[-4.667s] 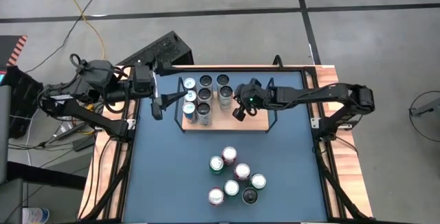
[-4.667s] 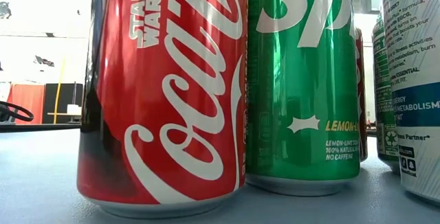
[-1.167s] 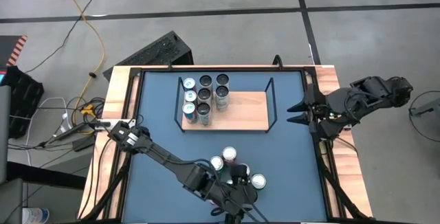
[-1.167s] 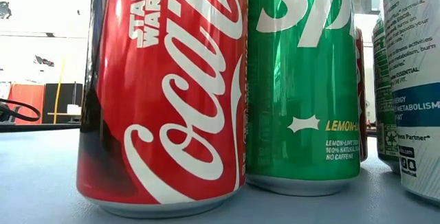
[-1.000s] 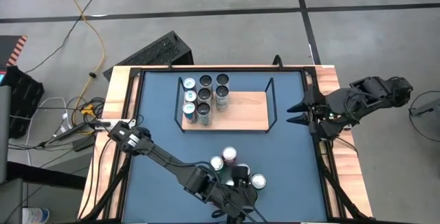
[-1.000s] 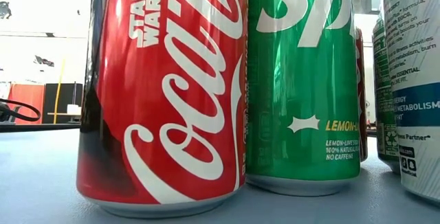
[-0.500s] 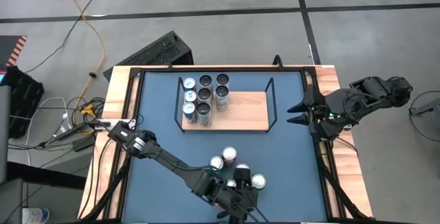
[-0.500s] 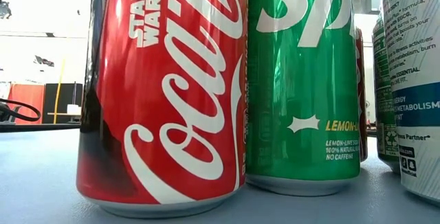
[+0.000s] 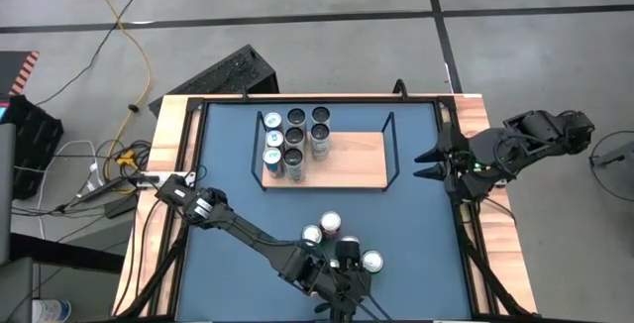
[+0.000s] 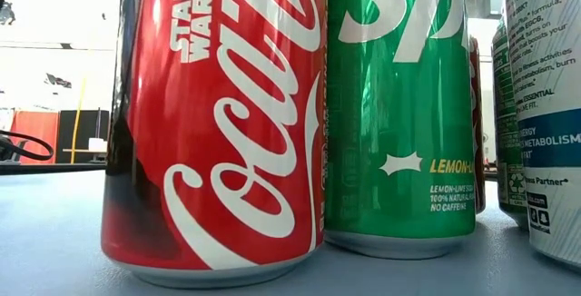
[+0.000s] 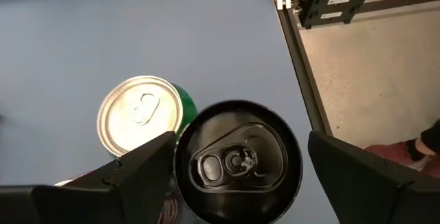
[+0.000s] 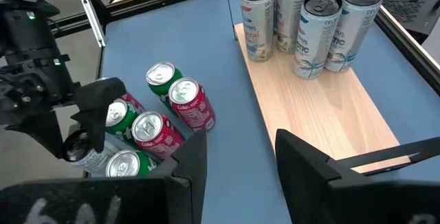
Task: Place canned beverage on shelf
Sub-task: Put the white and blue soda can on the shelf aligned with the other white and blue soda cans
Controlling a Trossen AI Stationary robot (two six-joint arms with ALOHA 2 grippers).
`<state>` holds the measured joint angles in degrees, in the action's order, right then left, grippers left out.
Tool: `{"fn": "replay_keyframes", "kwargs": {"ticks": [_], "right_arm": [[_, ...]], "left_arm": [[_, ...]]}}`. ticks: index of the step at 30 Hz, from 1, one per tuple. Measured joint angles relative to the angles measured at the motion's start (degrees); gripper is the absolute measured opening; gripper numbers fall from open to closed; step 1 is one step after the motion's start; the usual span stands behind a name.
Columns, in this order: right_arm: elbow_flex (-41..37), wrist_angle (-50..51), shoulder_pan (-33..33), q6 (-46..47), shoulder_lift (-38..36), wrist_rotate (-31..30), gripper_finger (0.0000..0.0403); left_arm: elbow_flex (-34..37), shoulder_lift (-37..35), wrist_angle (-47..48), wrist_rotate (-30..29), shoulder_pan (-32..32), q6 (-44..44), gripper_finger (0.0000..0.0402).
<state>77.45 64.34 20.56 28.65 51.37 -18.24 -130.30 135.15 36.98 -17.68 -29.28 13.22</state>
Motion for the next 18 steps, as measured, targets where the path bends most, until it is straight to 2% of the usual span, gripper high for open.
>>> {"fn": "replay_keyframes", "kwargs": {"ticks": [4,10,14,18], "right_arm": [[0.0,0.1,0.0,0.1,0.0,0.0,0.0154],[0.0,1.5,0.0,1.3,0.0,-0.2,0.0154],[0.0,2.7,0.0,2.9,0.0,-1.3,0.0154],[0.0,2.8,0.0,3.5,0.0,-1.4,0.0154]], "left_arm": [[0.0,0.0,0.1,0.7,0.1,1.5,0.0301],[0.0,0.0,0.2,0.8,0.1,2.4,0.0236],[0.0,-0.1,0.5,1.1,0.1,2.4,0.0236],[-1.2,-0.1,1.9,3.9,0.3,1.9,0.0236]]}}
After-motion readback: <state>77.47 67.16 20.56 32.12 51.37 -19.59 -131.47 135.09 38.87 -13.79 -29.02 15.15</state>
